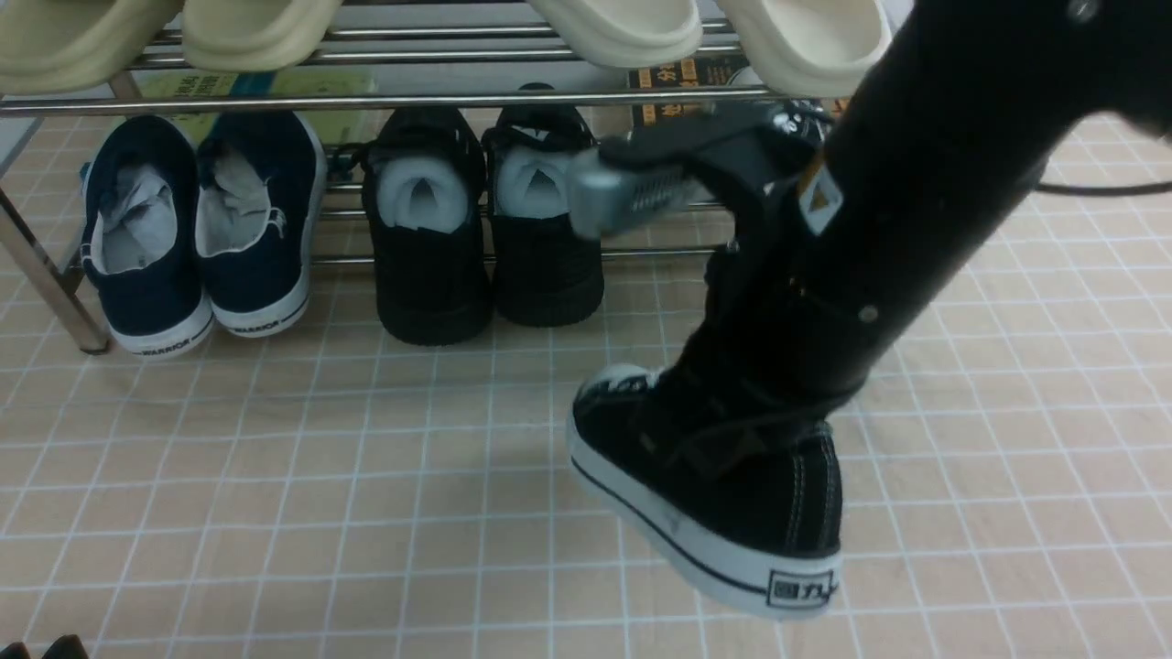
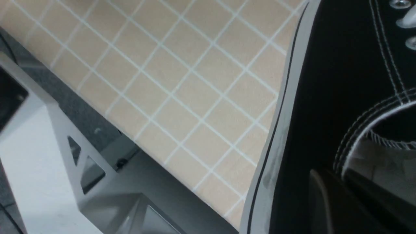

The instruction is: Take the shoes off the shelf from the light coffee tablecloth by hand.

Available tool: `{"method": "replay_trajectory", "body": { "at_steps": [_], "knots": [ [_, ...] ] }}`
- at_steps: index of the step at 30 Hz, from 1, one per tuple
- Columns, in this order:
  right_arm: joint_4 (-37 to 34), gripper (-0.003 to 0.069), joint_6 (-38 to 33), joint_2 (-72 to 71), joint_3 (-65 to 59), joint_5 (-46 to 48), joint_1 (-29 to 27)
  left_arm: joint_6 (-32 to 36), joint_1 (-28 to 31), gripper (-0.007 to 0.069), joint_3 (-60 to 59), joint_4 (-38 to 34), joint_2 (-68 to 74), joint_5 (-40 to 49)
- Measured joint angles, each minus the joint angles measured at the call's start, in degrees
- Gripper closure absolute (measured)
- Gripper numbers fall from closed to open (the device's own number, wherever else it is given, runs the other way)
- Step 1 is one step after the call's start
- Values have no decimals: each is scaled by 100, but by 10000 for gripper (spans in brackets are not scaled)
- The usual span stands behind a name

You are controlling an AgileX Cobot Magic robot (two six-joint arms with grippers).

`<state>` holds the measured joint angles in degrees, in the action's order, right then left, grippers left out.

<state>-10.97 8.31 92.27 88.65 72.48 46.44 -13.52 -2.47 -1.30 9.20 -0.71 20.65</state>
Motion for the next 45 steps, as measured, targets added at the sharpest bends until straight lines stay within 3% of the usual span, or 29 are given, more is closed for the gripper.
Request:
{"method": "replay_trajectory", "body": {
  "at_steps": [6,21,32,41,45],
  "knots": [
    [617,649,502,65,-247,-140,56,0,0,383,0,0,0,0],
    [2273,644,1420,921,-253,-1538,46,0,0,383,0,0,0,0],
    [2026,605,1966,1573,-241,-1902,60,0,0,383,0,0,0,0],
    [1584,308,1352,1605,970,-675,33,0,0,383,0,0,0,0],
    [1945,261,1194,1605,1638,-560,-185,0,0,383,0,0,0,0]
  ]
}}
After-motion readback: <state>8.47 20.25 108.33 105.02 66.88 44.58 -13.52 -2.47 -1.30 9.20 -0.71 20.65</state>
